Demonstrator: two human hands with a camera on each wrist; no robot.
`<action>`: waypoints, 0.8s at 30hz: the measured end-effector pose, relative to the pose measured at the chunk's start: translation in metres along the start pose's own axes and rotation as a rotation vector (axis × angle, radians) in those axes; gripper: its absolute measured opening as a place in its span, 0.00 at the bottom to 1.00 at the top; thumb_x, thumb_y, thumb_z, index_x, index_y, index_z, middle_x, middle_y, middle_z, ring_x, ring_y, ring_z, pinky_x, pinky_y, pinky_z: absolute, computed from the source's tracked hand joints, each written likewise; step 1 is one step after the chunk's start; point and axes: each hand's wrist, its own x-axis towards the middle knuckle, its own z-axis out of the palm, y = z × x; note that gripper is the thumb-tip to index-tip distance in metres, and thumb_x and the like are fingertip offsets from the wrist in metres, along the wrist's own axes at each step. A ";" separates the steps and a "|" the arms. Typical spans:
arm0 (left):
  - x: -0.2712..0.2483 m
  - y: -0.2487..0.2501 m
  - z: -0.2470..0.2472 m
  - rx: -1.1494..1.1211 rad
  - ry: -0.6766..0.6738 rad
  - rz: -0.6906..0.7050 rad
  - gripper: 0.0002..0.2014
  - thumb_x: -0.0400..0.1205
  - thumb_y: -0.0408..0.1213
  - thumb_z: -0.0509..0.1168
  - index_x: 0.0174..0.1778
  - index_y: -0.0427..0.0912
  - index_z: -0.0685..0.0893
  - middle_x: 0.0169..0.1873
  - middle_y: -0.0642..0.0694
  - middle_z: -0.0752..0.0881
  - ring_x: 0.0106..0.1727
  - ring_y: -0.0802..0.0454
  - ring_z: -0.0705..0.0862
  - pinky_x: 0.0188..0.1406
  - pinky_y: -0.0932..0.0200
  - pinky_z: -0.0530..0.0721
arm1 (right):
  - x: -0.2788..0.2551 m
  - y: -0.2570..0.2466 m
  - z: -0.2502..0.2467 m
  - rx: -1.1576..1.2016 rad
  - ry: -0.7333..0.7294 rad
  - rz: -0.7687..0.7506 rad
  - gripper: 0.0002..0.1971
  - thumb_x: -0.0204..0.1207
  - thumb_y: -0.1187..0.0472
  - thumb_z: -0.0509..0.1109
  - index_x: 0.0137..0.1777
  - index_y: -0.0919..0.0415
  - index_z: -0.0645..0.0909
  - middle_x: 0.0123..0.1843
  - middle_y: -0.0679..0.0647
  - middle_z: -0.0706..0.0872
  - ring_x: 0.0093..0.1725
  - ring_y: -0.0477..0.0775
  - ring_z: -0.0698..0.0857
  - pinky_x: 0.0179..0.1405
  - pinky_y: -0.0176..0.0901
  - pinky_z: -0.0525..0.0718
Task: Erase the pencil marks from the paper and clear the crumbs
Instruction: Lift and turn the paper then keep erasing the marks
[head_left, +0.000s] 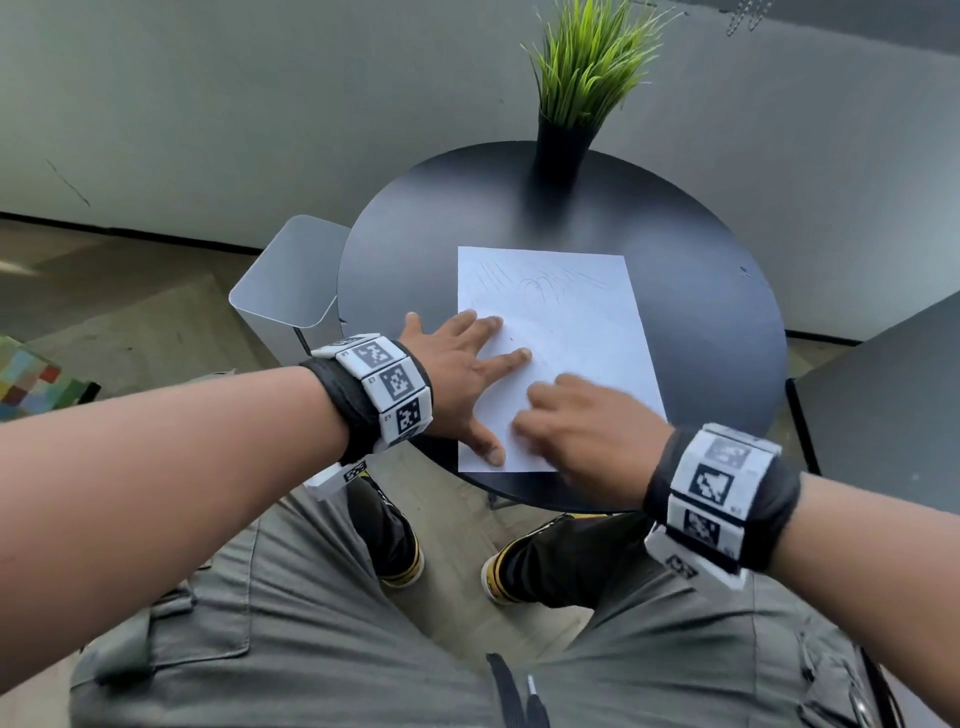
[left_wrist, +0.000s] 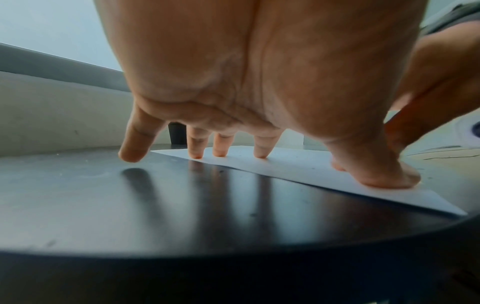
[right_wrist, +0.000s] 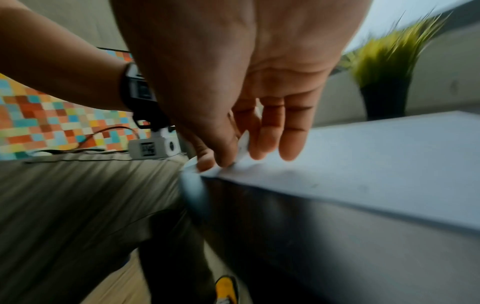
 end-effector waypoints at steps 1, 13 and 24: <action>0.000 0.000 0.000 -0.002 0.000 -0.003 0.63 0.59 0.87 0.60 0.86 0.67 0.40 0.88 0.49 0.42 0.88 0.43 0.42 0.74 0.20 0.62 | -0.001 -0.003 0.001 0.011 -0.041 -0.026 0.10 0.68 0.63 0.69 0.49 0.52 0.79 0.45 0.52 0.77 0.42 0.58 0.76 0.33 0.51 0.78; 0.003 0.001 -0.002 -0.052 -0.033 0.004 0.60 0.60 0.85 0.63 0.83 0.73 0.38 0.88 0.49 0.40 0.88 0.42 0.39 0.72 0.16 0.62 | -0.013 0.032 -0.001 0.005 0.099 0.240 0.11 0.73 0.62 0.69 0.53 0.48 0.80 0.45 0.47 0.75 0.45 0.56 0.77 0.31 0.46 0.77; 0.001 0.001 0.001 -0.052 -0.032 -0.003 0.60 0.60 0.86 0.62 0.84 0.73 0.38 0.88 0.50 0.39 0.88 0.43 0.38 0.72 0.16 0.62 | -0.010 0.025 -0.005 -0.063 0.106 0.188 0.11 0.67 0.64 0.72 0.48 0.52 0.81 0.44 0.50 0.77 0.42 0.58 0.79 0.33 0.44 0.73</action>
